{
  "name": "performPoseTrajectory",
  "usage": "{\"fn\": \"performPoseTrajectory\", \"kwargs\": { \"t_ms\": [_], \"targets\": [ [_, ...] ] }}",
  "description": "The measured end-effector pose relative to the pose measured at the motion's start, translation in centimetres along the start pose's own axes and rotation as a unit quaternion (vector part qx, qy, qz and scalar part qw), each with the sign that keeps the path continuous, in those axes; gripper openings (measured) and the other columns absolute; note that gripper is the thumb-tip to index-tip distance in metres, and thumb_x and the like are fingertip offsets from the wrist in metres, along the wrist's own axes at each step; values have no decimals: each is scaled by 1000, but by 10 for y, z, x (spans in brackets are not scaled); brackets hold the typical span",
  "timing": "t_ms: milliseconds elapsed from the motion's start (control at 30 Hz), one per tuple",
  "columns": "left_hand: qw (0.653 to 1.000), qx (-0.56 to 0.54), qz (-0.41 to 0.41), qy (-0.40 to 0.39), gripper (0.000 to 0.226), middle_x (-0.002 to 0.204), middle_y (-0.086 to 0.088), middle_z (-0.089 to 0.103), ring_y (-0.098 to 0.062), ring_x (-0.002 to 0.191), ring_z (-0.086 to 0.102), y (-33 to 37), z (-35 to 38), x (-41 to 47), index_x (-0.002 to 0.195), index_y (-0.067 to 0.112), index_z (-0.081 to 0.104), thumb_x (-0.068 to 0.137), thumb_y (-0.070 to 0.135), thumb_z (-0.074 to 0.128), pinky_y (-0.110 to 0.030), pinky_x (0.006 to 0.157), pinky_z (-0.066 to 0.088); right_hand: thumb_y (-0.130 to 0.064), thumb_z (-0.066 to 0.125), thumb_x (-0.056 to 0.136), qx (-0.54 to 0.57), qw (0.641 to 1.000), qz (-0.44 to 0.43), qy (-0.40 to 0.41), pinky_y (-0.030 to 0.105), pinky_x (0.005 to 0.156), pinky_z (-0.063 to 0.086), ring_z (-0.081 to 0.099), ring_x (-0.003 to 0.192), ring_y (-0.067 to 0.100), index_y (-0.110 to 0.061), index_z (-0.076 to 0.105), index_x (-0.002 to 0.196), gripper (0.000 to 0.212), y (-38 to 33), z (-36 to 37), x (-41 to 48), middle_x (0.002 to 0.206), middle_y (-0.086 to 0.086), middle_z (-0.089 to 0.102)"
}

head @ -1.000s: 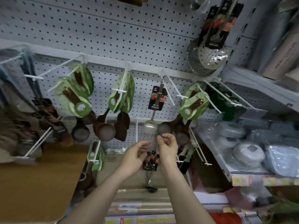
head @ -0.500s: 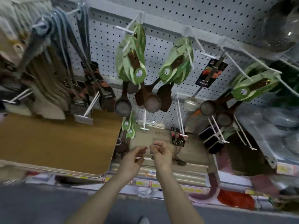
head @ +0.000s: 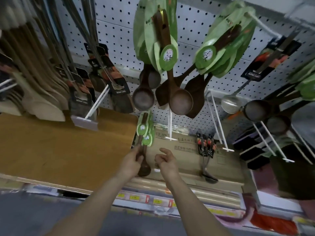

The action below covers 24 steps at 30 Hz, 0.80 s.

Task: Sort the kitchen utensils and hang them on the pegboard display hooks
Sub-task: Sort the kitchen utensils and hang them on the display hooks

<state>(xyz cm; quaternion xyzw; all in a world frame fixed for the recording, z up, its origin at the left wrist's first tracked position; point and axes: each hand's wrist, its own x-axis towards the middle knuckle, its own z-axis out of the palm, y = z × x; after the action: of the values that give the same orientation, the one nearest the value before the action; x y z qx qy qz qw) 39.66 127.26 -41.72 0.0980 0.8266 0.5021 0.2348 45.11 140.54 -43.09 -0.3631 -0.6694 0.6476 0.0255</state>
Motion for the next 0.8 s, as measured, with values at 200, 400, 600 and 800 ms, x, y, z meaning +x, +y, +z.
{"fn": "performPoseTrajectory", "kwargs": {
  "t_ms": [200, 400, 600, 800],
  "targets": [
    [999, 34, 1, -23, 58, 146, -6, 44, -25, 132, 43, -22, 13, 66, 151, 21, 28, 98, 7, 46, -27, 106, 31, -7, 57, 95, -43, 999, 4, -13, 33, 87, 49, 57, 96, 20, -12, 45, 135, 42, 18, 13, 66, 111, 9, 57],
    [998, 55, -13, -9, 53, 146, -10, 44, -26, 132, 41, -47, 30, 111, 147, 13, 32, 97, 8, 48, -27, 106, 30, -6, 55, 97, -50, 999, 6, 0, 22, 88, 46, 55, 99, 19, -5, 40, 140, 45, 24, 27, 116, 99, -2, 52],
    [997, 61, -41, -13, 57, 146, -12, 42, -29, 132, 40, -57, 41, 135, 152, 14, 18, 100, 11, 42, -27, 102, 32, -25, 67, 89, -93, 994, 34, -37, 41, 105, 45, 55, 122, 30, -18, 30, 147, 69, 51, 49, 161, 134, 12, 54],
    [995, 61, -80, 3, 45, 136, -14, 51, -32, 122, 49, -63, 42, 154, 141, 12, 39, 96, 8, 45, -32, 100, 38, -31, 68, 76, -41, 999, 27, 14, 47, 104, 46, 59, 117, 29, -18, 40, 134, 65, 91, 65, 204, 133, 15, 58]
  ]
}}
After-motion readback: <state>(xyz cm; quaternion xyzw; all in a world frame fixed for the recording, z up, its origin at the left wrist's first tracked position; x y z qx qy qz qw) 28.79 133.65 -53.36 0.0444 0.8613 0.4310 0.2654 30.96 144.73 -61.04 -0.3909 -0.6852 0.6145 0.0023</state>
